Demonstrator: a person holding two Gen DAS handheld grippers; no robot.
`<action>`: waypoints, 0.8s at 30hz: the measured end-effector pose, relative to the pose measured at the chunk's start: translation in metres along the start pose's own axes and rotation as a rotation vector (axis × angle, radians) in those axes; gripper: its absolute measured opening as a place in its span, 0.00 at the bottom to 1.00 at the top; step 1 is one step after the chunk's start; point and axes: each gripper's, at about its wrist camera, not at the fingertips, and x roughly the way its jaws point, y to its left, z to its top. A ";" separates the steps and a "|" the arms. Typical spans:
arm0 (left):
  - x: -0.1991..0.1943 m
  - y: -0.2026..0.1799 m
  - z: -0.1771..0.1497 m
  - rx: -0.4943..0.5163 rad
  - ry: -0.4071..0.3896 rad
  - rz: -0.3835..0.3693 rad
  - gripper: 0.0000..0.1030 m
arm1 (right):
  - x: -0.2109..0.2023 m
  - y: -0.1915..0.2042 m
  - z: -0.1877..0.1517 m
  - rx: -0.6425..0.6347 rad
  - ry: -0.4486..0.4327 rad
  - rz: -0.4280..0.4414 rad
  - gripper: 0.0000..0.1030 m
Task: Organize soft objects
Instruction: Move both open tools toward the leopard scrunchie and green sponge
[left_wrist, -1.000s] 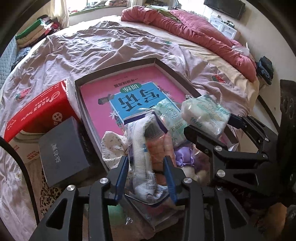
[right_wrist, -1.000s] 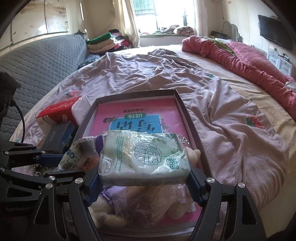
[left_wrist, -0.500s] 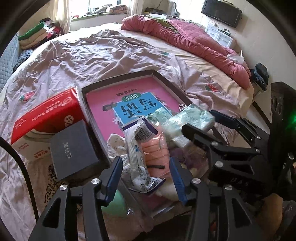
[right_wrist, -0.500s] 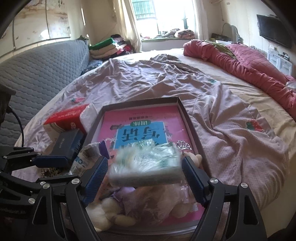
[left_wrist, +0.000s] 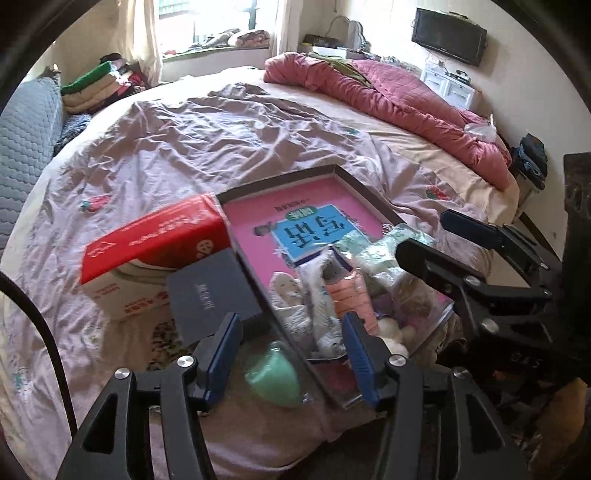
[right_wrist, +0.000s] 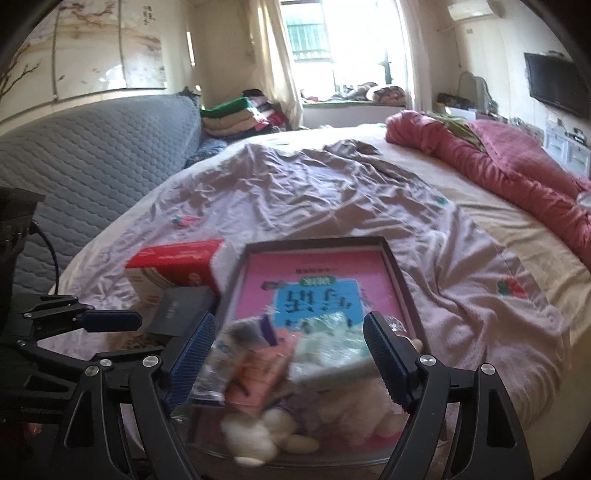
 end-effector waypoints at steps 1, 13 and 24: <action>-0.003 0.004 -0.001 -0.004 -0.005 0.008 0.56 | -0.002 0.005 0.001 -0.009 -0.002 0.009 0.81; -0.024 0.081 -0.016 -0.143 -0.020 0.072 0.57 | 0.004 0.063 -0.003 -0.118 0.051 0.083 0.81; 0.005 0.121 -0.041 -0.202 0.063 0.104 0.57 | 0.035 0.125 -0.035 -0.336 0.163 0.091 0.82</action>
